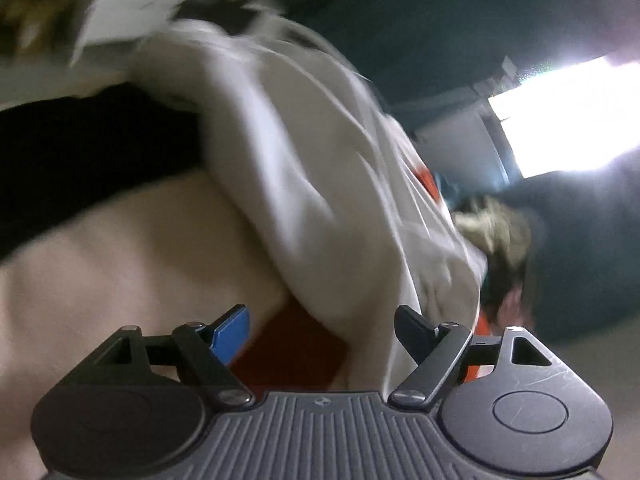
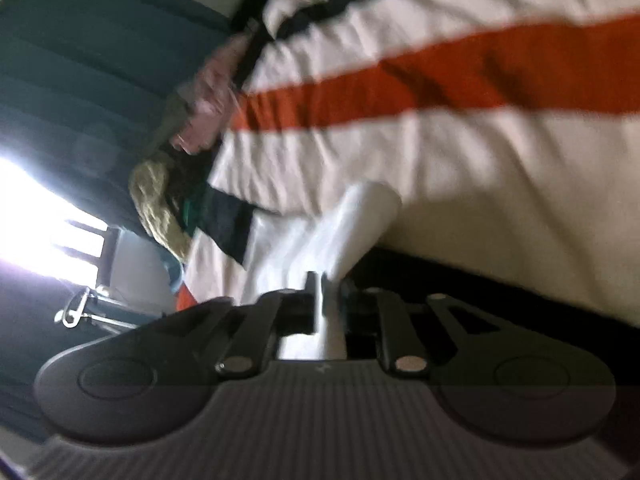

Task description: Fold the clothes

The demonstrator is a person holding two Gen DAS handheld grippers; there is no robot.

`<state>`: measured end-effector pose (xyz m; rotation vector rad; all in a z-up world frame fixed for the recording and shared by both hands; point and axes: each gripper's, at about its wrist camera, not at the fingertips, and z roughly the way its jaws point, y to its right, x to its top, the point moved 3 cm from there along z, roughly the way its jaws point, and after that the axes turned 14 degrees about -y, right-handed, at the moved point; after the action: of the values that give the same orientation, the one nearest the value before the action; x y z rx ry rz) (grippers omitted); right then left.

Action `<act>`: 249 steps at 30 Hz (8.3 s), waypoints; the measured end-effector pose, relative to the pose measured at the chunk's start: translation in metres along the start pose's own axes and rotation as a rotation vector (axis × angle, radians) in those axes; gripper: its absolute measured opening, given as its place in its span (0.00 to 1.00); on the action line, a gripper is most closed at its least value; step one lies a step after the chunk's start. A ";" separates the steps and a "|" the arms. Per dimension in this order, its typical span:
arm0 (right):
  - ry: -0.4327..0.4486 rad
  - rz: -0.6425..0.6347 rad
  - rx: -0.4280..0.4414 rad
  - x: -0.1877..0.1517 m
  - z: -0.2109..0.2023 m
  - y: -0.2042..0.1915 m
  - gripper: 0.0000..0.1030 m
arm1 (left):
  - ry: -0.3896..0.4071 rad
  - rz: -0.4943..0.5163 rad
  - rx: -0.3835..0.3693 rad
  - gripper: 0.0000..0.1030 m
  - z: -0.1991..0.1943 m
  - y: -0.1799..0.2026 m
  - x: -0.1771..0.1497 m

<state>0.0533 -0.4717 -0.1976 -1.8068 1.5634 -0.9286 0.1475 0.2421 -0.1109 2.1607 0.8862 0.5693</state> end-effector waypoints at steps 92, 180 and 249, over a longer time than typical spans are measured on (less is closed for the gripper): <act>-0.023 -1.232 0.047 -0.271 -0.072 -0.146 0.77 | 0.276 1.079 0.269 0.82 0.019 0.112 -0.195; 0.062 -0.499 -0.142 -0.124 0.004 -0.071 0.77 | 0.125 1.456 -0.050 0.68 0.207 0.335 -0.253; 0.207 -0.500 -0.186 0.089 0.115 -0.111 0.07 | 0.269 0.952 0.200 0.81 0.090 0.113 -0.117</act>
<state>0.2175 -0.5449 -0.1662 -2.3610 1.3728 -1.2624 0.1728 0.0583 -0.0973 2.6658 -0.0407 1.2868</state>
